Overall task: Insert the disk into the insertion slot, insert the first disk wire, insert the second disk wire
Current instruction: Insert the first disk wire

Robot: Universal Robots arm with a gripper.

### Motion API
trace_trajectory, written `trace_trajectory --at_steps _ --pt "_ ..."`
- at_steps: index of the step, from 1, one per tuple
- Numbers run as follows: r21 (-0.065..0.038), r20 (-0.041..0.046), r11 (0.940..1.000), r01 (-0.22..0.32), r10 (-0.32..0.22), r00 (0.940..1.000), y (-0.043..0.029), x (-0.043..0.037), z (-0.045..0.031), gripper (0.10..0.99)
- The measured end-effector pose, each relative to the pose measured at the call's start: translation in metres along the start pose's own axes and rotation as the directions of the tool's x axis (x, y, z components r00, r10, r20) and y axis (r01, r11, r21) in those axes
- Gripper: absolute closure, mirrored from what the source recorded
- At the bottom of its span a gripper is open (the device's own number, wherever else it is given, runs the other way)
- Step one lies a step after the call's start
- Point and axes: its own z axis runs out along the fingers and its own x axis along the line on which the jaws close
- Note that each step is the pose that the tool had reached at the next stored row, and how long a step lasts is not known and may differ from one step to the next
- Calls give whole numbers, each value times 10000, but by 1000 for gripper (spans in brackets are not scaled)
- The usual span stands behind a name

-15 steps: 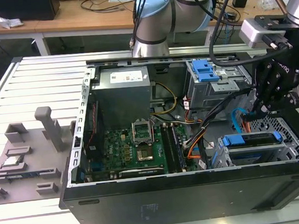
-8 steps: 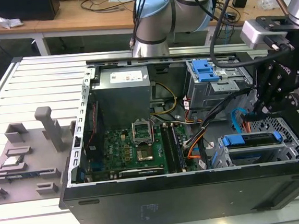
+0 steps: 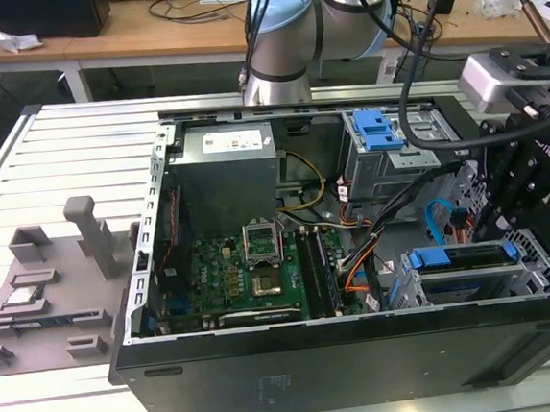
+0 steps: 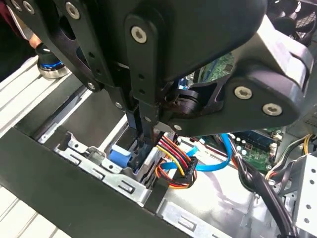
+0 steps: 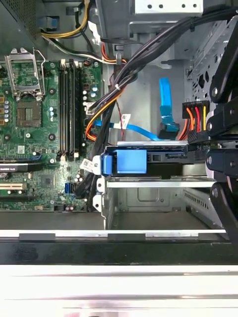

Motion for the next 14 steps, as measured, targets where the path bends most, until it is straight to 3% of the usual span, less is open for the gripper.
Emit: trace_trajectory --at_steps 3,14 --pt "0 -1 10000 -1 1 10000 -4 4 68 922" --pt "0 -5 10000 -1 1 10000 -12 26 83 922"
